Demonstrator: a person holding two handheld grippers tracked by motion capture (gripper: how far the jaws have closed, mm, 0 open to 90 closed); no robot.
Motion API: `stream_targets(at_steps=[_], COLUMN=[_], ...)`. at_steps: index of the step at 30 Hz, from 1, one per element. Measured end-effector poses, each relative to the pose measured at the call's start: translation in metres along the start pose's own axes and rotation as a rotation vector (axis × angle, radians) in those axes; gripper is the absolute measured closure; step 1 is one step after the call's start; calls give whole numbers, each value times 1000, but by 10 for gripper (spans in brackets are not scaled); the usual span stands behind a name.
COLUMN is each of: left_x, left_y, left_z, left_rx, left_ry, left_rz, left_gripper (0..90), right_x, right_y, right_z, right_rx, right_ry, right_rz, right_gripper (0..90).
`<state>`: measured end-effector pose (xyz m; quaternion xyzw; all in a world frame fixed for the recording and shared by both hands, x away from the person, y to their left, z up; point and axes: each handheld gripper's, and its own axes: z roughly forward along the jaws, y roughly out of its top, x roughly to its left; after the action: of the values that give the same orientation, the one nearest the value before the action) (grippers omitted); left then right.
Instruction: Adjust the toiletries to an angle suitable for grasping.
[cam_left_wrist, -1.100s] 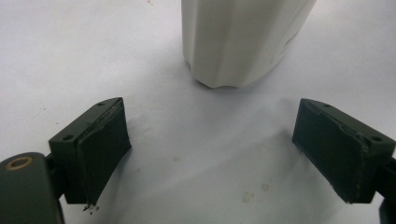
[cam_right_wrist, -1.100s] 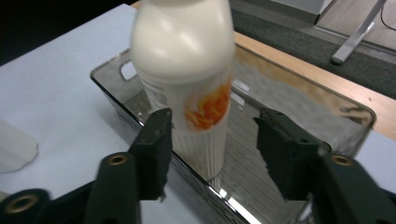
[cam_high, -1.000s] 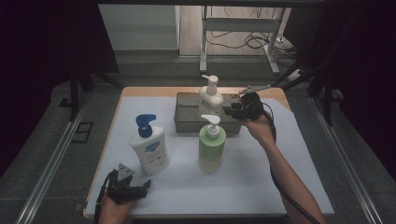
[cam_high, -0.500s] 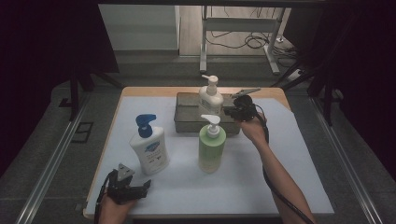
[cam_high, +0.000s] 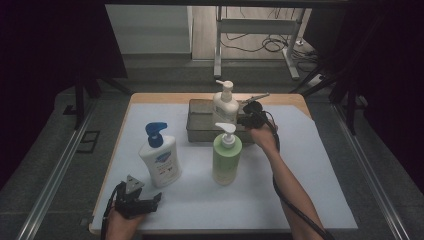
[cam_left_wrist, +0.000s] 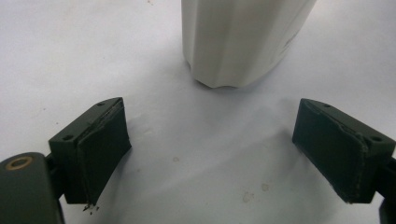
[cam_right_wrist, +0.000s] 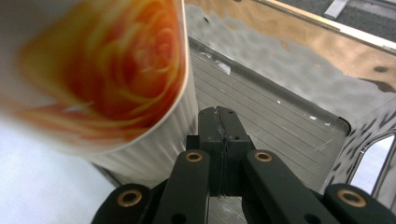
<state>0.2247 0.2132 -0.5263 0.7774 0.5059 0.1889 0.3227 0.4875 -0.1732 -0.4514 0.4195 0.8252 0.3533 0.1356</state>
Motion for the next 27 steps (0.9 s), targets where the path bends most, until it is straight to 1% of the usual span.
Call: stream_targets(at_steps=[1,4,8,11,12,17,21,27], left_x=[0,0,0,0,0,0,0,0], left_y=[0,0,0,0,0,0,0,0], left_z=[0,0,0,0,0,0,0,0], left_rx=[0,0,1,0,1,1,1,2], left_ry=[0,-1,0,-1,0,0,0,0], left_rz=[0,-1,1,0,1,1,1,1], left_gripper=[102,102,102,102,102,102,102,102], right_x=[-1,-1,-1,1,3,8,12,15], right_y=[0,0,0,0,0,3,6,9], right_z=[1,3,7,9,10,13,16,20], right_rx=[2,4,5,8,9,16,16,16], right_ry=[5,9,25,33,37,55,79,96], right_rz=[12,21,24,15,20,-1,-14,-14], right_gripper=[894,895,894,894,894,890,883,876])
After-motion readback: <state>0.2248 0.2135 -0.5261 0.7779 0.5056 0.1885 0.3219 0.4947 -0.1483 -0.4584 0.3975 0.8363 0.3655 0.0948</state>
